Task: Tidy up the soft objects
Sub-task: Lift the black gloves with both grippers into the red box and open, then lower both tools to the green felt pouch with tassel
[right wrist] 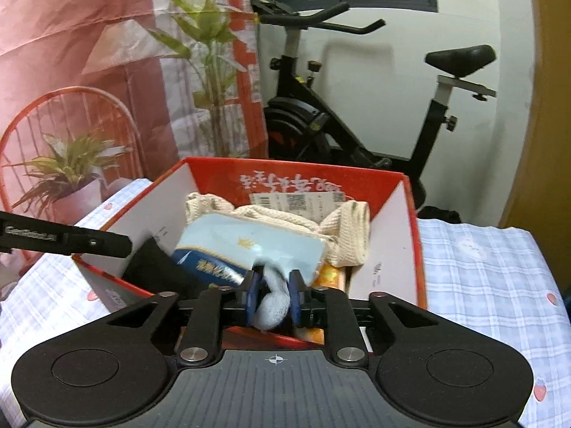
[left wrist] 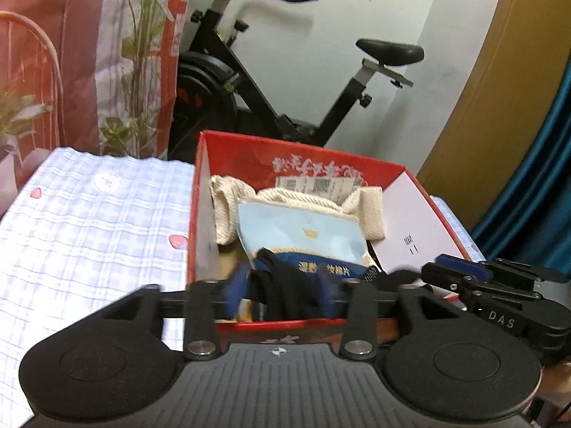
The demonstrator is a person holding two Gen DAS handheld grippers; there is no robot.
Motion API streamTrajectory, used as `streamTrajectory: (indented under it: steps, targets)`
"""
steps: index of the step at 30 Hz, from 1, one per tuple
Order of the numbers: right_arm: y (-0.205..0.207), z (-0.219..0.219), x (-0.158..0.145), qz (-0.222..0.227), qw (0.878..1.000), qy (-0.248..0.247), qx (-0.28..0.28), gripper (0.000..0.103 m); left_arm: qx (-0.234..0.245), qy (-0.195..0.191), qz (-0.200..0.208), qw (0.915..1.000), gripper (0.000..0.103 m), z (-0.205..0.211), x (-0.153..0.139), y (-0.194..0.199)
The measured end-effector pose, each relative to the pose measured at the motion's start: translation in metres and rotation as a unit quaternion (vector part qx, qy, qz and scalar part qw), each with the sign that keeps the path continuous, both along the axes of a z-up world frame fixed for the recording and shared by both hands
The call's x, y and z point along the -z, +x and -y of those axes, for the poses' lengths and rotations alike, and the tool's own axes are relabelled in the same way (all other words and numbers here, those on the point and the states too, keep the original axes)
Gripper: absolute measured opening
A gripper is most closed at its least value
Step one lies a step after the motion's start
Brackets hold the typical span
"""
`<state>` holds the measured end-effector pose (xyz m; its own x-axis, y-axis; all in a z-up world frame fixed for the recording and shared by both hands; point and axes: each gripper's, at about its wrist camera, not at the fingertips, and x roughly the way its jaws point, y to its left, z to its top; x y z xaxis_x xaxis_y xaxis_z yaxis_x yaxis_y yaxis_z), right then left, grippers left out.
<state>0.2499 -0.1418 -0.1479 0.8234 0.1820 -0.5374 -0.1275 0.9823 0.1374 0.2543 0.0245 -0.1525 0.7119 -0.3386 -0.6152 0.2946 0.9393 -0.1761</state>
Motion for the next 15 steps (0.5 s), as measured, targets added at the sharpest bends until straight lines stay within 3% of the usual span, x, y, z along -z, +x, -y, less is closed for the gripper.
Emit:
streamTrajectory:
  steps: [10,15]
  targets:
    - [-0.029,0.015,-0.005,0.031,0.999,0.001,0.015,0.025,-0.006,0.015,0.037,0.9992,0.051,-0.018,-0.010,-0.036]
    - [-0.050,0.010,-0.007,0.046,0.999,0.003,0.005,0.025,-0.011,0.011,0.034,0.9993,0.051,-0.035,-0.004,-0.060]
